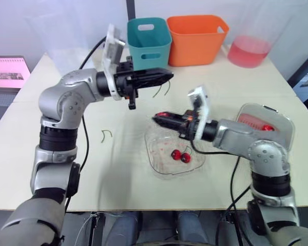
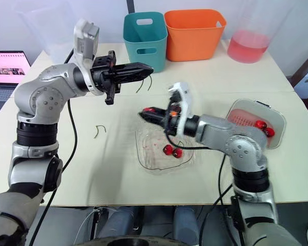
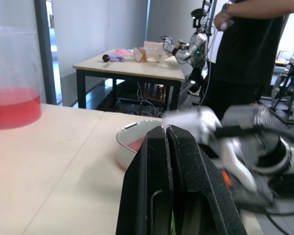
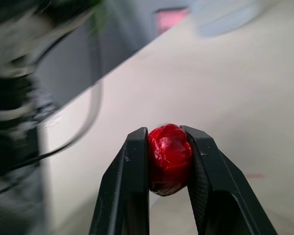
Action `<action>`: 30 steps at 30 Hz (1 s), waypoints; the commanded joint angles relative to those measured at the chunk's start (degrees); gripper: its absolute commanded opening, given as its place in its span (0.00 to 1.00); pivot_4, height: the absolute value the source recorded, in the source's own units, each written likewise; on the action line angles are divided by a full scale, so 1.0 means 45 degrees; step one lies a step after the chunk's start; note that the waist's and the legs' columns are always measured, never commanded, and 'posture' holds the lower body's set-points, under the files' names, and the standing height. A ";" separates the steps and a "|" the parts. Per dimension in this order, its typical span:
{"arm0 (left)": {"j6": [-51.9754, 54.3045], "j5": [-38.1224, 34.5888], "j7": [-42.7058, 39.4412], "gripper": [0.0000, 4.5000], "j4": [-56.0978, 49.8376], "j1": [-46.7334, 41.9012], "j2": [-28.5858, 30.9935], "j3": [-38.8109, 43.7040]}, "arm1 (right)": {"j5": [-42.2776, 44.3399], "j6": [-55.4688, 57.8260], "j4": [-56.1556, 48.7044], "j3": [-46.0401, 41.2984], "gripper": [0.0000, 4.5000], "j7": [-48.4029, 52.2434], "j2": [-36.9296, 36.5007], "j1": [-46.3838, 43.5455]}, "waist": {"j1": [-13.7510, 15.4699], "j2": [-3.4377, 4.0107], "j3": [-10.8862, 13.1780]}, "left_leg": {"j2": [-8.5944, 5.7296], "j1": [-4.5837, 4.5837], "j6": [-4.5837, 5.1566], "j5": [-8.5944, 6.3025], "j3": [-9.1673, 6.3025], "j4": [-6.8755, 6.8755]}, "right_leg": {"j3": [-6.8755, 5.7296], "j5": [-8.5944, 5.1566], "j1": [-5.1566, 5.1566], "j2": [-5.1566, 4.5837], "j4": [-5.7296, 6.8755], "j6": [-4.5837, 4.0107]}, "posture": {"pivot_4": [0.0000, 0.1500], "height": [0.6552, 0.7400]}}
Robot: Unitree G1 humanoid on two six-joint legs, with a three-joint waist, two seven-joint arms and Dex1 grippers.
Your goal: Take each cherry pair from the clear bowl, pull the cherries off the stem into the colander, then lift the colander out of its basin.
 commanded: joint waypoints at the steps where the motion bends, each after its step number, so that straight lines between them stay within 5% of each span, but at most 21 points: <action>1: -0.0335 0.0056 -0.0031 0.00 -0.0480 0.0202 0.0210 0.0148 | -0.1373 -0.1501 -0.0004 -0.2056 0.22 0.1176 -0.2071 0.0797 | 0.0047 0.0000 0.0000 | -0.0005 0.0000 0.0003 -0.0002 0.0000 0.0000 | -0.0004 0.0000 0.0009 -0.0003 -0.0005 0.0001 | 1.00 1.00; 6: -0.0337 0.0012 -0.0197 0.00 -0.0625 0.0450 0.0287 -0.0007 | -0.2892 -0.2042 0.1653 -0.3338 0.22 0.3342 -0.5255 0.2967 | -0.0044 -0.0005 0.0003 | 0.0005 0.0004 0.0021 -0.0012 0.0033 -0.0002 | -0.0019 -0.0001 0.0023 0.0012 -0.0016 0.0001 | 1.00 1.00; 15: -0.0730 0.0530 -0.0593 0.00 -0.0583 0.0582 0.0256 -0.0622 | -0.5857 -0.3800 0.3927 -0.2889 0.22 0.4287 -0.6488 0.4243 | -0.0090 0.0002 0.0000 | 0.0018 0.0024 0.0031 -0.0017 0.0066 0.0000 | -0.0005 -0.0001 0.0029 0.0016 -0.0002 0.0001 | 1.00 1.00; 18: -0.0785 0.0627 -0.0617 0.00 -0.0539 0.0564 0.0241 -0.0647 | -0.6208 -0.3850 0.4246 -0.2603 0.42 0.4330 -0.6341 0.4043 | -0.0057 0.0001 0.0000 | 0.0019 0.0023 0.0023 -0.0013 0.0063 0.0001 | -0.0006 -0.0001 0.0031 0.0014 -0.0006 0.0001 | 1.00 1.00; 23: -0.0691 0.0655 -0.0441 0.00 -0.0499 0.0623 0.0386 -0.0356 | -0.6286 -0.4143 0.4945 -0.2981 0.94 0.4566 -0.6146 0.3494 | -0.0028 0.0001 0.0001 | 0.0016 0.0022 0.0005 -0.0002 0.0046 0.0002 | -0.0005 -0.0001 0.0033 0.0009 -0.0011 0.0001 | 1.00 1.00; 30: 0.0056 0.0689 0.1387 0.00 -0.0318 0.0815 0.0750 0.0759 | -0.4587 -0.3177 0.4006 -0.3416 0.94 0.4539 -0.5260 0.1623 | -0.0132 0.0003 0.0000 | 0.0022 0.0027 0.0004 -0.0001 0.0028 -0.0002 | -0.0003 -0.0001 0.0032 0.0013 -0.0011 0.0001 | 1.00 1.00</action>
